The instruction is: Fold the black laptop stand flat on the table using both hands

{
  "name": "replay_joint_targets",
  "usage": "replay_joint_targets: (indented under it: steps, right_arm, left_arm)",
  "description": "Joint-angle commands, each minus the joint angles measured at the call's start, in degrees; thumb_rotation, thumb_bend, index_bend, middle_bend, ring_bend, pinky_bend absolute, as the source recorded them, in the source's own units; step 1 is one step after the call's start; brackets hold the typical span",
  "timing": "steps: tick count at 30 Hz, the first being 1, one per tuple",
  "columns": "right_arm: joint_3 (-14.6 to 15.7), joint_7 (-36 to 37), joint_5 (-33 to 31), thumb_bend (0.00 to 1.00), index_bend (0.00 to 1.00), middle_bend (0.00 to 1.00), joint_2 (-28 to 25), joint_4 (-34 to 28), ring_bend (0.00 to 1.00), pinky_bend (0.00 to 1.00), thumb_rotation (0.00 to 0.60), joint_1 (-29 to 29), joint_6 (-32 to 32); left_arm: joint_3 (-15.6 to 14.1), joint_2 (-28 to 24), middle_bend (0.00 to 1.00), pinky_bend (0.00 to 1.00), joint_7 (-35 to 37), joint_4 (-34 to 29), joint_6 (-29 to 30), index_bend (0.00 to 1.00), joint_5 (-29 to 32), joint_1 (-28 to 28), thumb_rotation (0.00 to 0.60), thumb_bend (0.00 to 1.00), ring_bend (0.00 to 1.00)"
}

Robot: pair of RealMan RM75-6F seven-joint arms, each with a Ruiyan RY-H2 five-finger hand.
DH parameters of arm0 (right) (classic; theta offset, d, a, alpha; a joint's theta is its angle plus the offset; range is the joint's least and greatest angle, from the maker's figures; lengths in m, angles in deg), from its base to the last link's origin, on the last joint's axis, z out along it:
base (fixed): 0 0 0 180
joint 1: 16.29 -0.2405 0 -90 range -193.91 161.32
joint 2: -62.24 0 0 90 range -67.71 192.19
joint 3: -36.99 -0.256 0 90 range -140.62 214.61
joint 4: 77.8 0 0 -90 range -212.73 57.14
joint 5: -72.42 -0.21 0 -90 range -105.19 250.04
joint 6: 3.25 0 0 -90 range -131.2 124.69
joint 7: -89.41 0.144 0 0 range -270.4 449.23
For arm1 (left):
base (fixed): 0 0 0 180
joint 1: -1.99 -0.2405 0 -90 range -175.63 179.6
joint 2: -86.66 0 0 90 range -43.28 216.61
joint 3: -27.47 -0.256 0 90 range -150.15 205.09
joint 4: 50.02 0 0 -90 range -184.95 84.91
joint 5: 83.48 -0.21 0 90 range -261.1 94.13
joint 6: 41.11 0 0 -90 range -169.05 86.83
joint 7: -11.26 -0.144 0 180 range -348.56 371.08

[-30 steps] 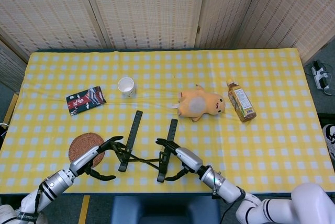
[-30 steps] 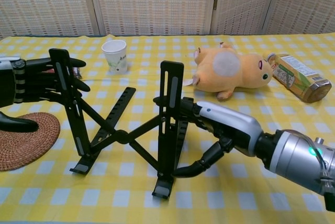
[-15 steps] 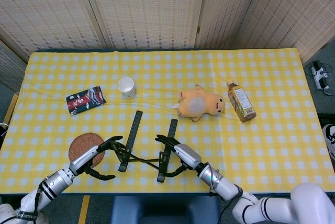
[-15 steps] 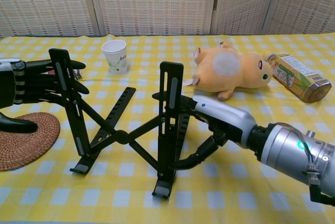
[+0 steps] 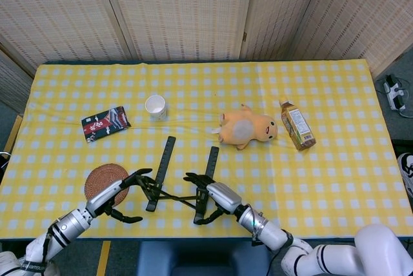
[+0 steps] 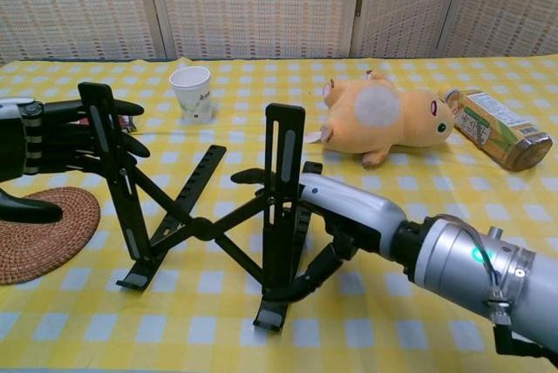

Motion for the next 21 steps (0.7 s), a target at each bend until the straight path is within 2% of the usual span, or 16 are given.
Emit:
replay_joint_targets:
  steps: [1, 4, 13, 18, 21]
  right_arm:
    - [-1.57, -5.13, -0.37, 0.22, 0.0, 0.0, 2.57, 3.1, 0.04, 0.0, 0.6, 0.52, -2.32]
    - [-2.15, -7.84, 0.14, 0.26, 0.0, 0.0, 2.83, 4.37, 0.05, 0.0, 0.6, 0.32, -3.18]
    - [-3.3, -9.56, 1.72, 0.26, 0.0, 0.0, 1.42, 5.91, 0.05, 0.0, 0.6, -2.13, -2.2]
    - [-2.99, -8.03, 1.75, 0.26, 0.0, 0.0, -0.45, 4.1, 0.05, 0.0, 0.6, -2.55, -1.44]
    - [-2.26, -5.13, 1.53, 0.26, 0.0, 0.0, -2.79, 0.93, 0.04, 0.0, 0.6, -2.48, -0.54]
  left_arm:
    - [-0.29, -0.23, 0.24, 0.21, -0.1, -0.14, 0.47, 0.09, -0.41, -0.2, 0.6, 0.21, 0.18]
    - [-0.6, -0.38, 0.25, 0.21, -0.2, -0.31, 1.09, 0.1, -0.88, -0.45, 0.6, 0.21, 0.19]
    - [-1.5, -0.83, 0.25, 0.21, -0.49, -0.81, 2.0, 0.11, -2.08, -0.7, 0.6, 0.21, 0.19]
    - [-1.88, -0.93, 0.25, 0.21, -0.5, -0.97, 1.88, 0.11, -2.59, -0.43, 0.6, 0.21, 0.19]
    - [-1.58, -0.67, 0.25, 0.21, -1.19, -0.3, 1.65, 0.11, -2.0, -0.37, 0.6, 0.21, 0.19]
